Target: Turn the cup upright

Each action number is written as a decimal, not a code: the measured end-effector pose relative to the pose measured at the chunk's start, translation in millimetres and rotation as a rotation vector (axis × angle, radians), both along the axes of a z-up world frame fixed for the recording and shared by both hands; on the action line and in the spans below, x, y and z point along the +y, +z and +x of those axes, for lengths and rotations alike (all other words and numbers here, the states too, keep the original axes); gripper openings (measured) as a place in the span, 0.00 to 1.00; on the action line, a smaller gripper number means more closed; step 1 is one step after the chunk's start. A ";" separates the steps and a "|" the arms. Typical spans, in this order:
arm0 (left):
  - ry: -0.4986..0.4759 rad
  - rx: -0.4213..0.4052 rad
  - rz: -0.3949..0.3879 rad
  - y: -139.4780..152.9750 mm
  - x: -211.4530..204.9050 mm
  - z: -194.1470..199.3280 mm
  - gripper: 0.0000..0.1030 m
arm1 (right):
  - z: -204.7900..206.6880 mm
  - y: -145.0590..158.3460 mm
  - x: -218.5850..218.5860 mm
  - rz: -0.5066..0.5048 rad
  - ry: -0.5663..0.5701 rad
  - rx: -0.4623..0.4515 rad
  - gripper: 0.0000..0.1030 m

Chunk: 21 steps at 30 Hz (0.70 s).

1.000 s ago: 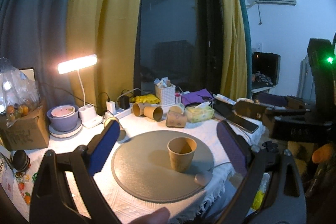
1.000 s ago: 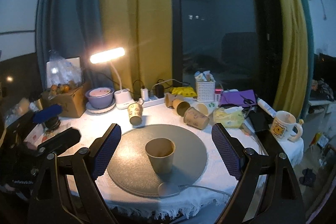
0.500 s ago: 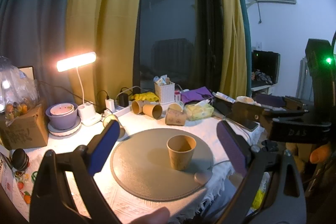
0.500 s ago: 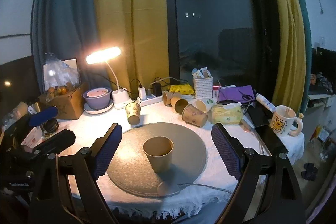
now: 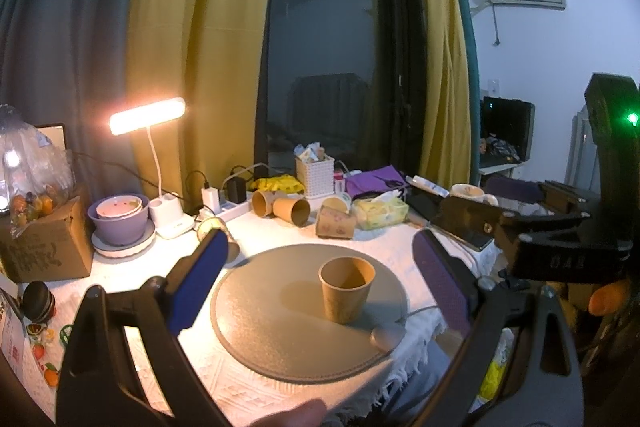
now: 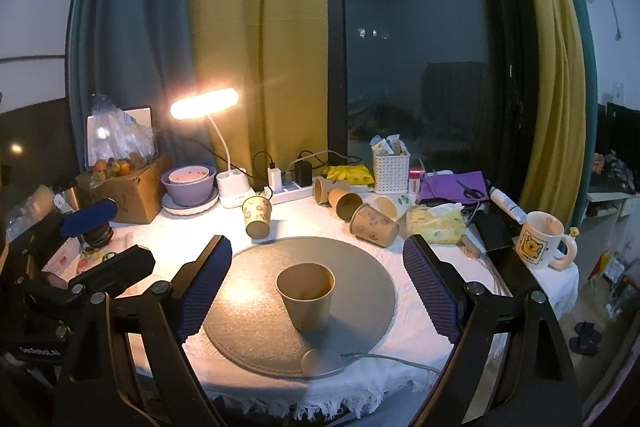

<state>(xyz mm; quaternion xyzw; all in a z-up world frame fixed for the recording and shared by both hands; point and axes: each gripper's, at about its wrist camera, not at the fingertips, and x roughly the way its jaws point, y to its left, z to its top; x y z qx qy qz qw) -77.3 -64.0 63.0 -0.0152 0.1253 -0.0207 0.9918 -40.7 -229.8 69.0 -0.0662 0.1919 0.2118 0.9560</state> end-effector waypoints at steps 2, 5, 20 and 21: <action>-0.002 0.001 0.001 -0.1 0.4 0.0 0.92 | 0.0 -0.1 0.1 -0.002 0.001 -0.001 0.87; -0.002 0.000 0.000 0.2 0.1 0.2 0.92 | -0.3 -0.3 0.4 -0.001 0.002 -0.001 0.87; -0.003 0.001 0.000 0.4 -0.8 -0.7 0.92 | 1.6 -2.5 -0.1 -0.001 0.015 0.011 0.87; -0.002 0.001 0.000 0.4 -0.8 -0.8 0.92 | 2.3 -2.9 -0.9 0.003 0.015 0.013 0.87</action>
